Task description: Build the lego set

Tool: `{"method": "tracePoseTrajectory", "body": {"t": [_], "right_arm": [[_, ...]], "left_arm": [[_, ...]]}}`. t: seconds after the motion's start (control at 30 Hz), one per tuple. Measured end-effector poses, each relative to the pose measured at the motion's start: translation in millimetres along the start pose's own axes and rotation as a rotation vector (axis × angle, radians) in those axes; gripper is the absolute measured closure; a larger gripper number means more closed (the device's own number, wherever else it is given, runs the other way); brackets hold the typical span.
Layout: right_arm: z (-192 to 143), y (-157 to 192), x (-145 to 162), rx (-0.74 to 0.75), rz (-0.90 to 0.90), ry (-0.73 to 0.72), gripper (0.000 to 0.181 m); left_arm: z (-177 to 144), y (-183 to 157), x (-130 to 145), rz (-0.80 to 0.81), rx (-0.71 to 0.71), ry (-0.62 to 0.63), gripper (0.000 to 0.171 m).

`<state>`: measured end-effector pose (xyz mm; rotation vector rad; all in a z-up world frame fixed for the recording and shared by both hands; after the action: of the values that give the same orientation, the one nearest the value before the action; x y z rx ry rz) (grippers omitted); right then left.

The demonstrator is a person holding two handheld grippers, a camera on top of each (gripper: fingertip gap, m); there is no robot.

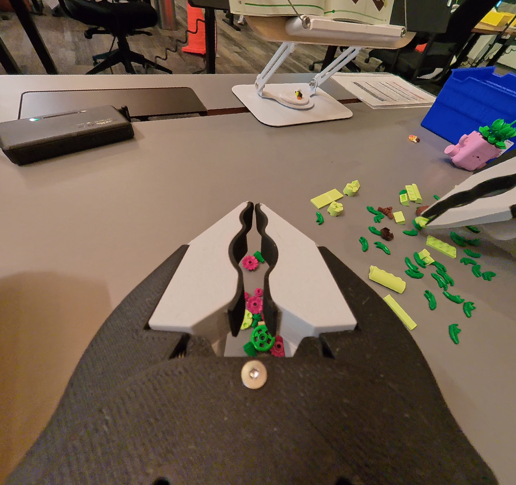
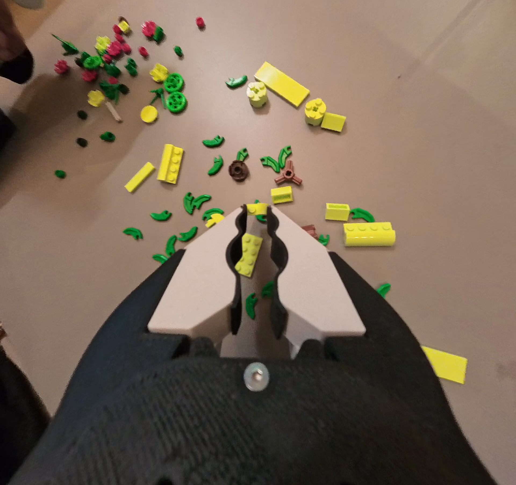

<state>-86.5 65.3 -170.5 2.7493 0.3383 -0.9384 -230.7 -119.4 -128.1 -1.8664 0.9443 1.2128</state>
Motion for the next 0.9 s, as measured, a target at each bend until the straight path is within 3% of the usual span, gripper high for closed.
{"method": "tracePoseTrajectory", "body": {"t": [0.13,0.3,0.53,0.73,0.83,0.9], "right_arm": [[-1.6,14.0,4.0,-0.052,-0.015,0.013,0.169],[8.9,13.6,16.5,0.010,-0.068,0.074,0.166],[-8.2,28.6,-0.5,-0.040,-0.066,-0.029,0.163],[7.0,34.9,9.7,-0.004,-0.147,0.047,0.161],[10.0,33.8,11.9,-0.002,-0.139,0.062,0.181],[6.5,33.4,8.3,-0.007,-0.128,0.040,0.181]], "left_arm": [[0.9,-0.6,0.1,-0.002,0.004,0.001,0.171],[0.7,-1.0,0.7,0.005,0.000,0.006,0.171],[1.0,-1.2,0.5,-0.002,0.006,0.002,0.171],[1.8,-3.0,0.9,0.007,0.006,0.007,0.171],[1.2,-2.6,0.5,0.004,0.006,0.003,0.171],[0.9,-2.1,0.2,0.000,0.008,0.000,0.171]]}}
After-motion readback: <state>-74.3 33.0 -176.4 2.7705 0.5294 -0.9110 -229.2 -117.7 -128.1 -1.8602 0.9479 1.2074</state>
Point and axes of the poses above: each gripper's, where its closed fingertips meet, z out along the fingers, x out of its underside, y = z × x across the jaws, the point moved 3 cm from there along -z, back along the fingers, and after that the axes turned 3 degrees about x, right-handed, at the moved point
